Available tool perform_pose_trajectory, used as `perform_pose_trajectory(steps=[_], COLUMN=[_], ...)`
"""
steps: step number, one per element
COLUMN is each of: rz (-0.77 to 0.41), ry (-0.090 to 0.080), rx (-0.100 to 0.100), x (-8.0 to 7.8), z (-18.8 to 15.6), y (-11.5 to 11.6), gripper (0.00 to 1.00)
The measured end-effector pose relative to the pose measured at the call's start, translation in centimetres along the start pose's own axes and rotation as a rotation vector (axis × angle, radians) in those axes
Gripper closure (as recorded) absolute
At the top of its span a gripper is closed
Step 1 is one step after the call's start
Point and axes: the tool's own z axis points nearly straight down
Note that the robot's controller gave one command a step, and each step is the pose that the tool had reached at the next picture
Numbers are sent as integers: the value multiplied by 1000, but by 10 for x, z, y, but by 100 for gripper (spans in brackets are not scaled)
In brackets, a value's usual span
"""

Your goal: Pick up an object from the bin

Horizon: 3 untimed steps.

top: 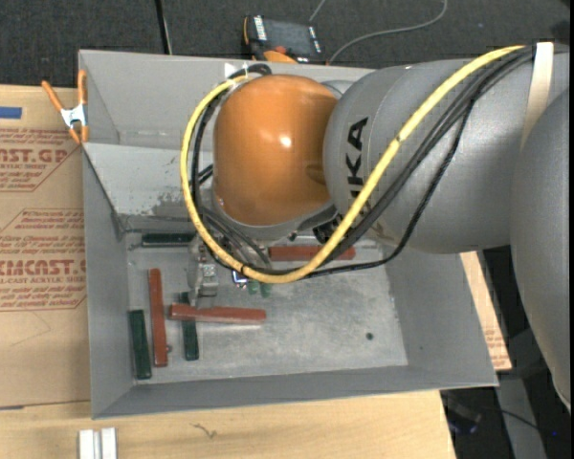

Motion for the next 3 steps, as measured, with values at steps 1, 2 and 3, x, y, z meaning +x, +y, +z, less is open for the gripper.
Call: perform_pose_trajectory(steps=[1, 2, 3], rz=[-46, -23, -81], ry=[12, 7, 11], rx=[3, 1, 3], x=[16, 20, 17], z=[61, 58, 105], y=[15, 24, 16], gripper=[100, 100, 100])
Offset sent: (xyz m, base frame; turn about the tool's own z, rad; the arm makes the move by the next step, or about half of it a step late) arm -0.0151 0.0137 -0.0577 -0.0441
